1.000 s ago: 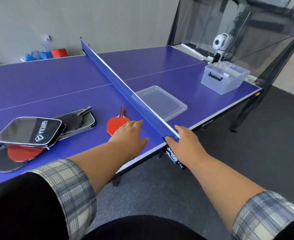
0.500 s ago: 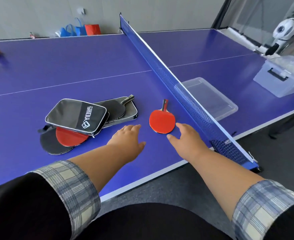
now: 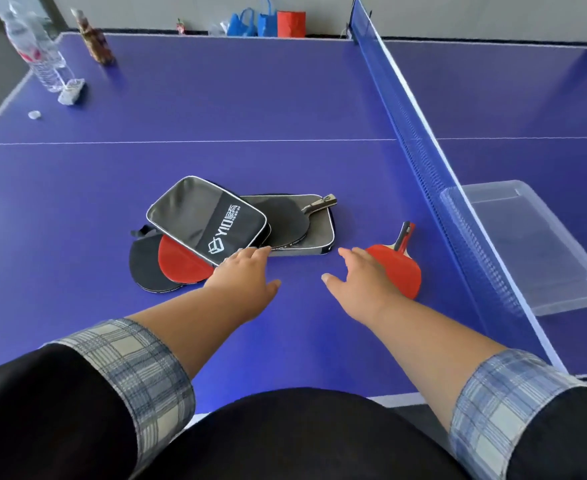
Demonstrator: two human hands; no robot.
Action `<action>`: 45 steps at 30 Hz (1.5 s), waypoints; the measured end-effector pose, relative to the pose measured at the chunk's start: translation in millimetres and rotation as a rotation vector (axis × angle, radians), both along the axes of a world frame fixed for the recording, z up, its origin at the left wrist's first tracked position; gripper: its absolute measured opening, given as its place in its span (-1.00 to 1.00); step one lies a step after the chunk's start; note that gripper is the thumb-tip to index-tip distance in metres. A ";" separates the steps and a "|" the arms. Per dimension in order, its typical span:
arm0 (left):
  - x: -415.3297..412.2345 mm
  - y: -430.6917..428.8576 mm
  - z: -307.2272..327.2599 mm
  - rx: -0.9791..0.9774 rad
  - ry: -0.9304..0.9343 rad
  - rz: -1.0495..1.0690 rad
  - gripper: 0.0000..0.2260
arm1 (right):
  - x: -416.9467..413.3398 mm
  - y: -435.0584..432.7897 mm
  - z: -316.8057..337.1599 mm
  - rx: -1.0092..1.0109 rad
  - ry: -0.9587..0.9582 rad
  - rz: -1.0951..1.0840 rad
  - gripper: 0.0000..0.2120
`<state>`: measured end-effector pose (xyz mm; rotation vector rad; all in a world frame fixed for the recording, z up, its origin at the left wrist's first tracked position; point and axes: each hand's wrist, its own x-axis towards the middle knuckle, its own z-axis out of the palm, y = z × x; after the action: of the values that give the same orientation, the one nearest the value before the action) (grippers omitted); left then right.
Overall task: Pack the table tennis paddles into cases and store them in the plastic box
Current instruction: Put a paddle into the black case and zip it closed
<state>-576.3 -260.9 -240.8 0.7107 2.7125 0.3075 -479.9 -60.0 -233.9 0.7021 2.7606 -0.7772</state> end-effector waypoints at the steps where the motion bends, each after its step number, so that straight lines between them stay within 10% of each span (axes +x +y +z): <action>1: -6.3 3.7 -0.8 -0.007 -0.007 0.025 -0.36 | -11.2 7.9 -2.7 0.030 -0.011 0.055 -0.33; 15: -138.8 -51.7 -30.9 -0.049 0.013 0.288 -0.40 | -146.4 -20.3 -45.4 0.010 -0.129 0.277 -0.32; 25: -272.1 -106.6 -69.3 -0.098 -0.167 0.425 -0.32 | -179.0 -117.0 -64.7 -0.352 0.011 -0.431 -0.40; 31: -283.5 -116.4 -83.7 -0.017 -0.185 0.372 -0.61 | -191.3 -149.5 -75.6 -0.612 0.081 -0.870 -0.74; 40: -236.5 -132.1 -62.7 0.207 -0.260 0.438 -0.59 | -183.0 -150.3 -58.9 -0.706 0.137 -1.113 -0.57; 45: -199.2 -130.0 -40.7 0.236 -0.211 0.435 -0.59 | -136.3 -129.7 -50.3 -0.689 0.077 -0.880 -0.24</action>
<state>-775.4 -390.9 -281.5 0.1200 2.6248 0.7669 -616.1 -189.8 -284.2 1.7085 1.8920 -1.7883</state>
